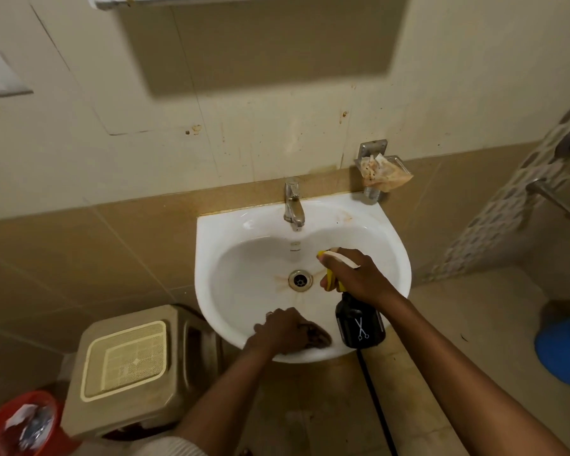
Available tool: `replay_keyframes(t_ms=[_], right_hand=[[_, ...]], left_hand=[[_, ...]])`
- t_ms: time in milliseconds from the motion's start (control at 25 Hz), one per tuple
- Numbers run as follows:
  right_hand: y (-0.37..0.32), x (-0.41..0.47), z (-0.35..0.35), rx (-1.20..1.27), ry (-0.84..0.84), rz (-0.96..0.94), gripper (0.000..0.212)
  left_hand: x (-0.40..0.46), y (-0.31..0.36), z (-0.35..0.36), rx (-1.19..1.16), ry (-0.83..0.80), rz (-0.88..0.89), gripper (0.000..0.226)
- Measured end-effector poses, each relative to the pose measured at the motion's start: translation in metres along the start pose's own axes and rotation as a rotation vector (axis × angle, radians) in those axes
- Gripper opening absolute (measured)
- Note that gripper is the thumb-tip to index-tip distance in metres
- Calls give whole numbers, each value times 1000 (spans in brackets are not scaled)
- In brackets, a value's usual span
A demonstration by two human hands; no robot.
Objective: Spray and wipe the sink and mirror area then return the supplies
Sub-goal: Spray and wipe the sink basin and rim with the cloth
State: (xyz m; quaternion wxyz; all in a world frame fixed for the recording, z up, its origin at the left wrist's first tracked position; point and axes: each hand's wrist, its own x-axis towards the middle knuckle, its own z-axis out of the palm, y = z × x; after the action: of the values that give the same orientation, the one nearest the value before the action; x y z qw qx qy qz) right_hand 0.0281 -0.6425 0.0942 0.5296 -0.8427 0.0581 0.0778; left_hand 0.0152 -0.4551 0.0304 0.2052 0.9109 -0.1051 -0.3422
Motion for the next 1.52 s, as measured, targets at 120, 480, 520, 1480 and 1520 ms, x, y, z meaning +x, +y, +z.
replay_keyframes(t_ms=[120, 480, 520, 1480, 1520], right_hand=[[-4, 1, -18, 50, 61, 18, 30], [-13, 9, -61, 231, 200, -13, 31], [-11, 10, -58, 231, 194, -15, 29], [-12, 4, -73, 233, 234, -25, 26], [-17, 2, -76, 240, 239, -25, 27]], left_hand=[[-12, 32, -4, -164, -62, 0, 30], [18, -9, -65, -1036, 193, 6, 40], [32, -16, -68, -908, 328, -9, 42], [33, 37, 27, -272, -4, 207, 26], [25, 39, 25, -310, -8, 226, 27]])
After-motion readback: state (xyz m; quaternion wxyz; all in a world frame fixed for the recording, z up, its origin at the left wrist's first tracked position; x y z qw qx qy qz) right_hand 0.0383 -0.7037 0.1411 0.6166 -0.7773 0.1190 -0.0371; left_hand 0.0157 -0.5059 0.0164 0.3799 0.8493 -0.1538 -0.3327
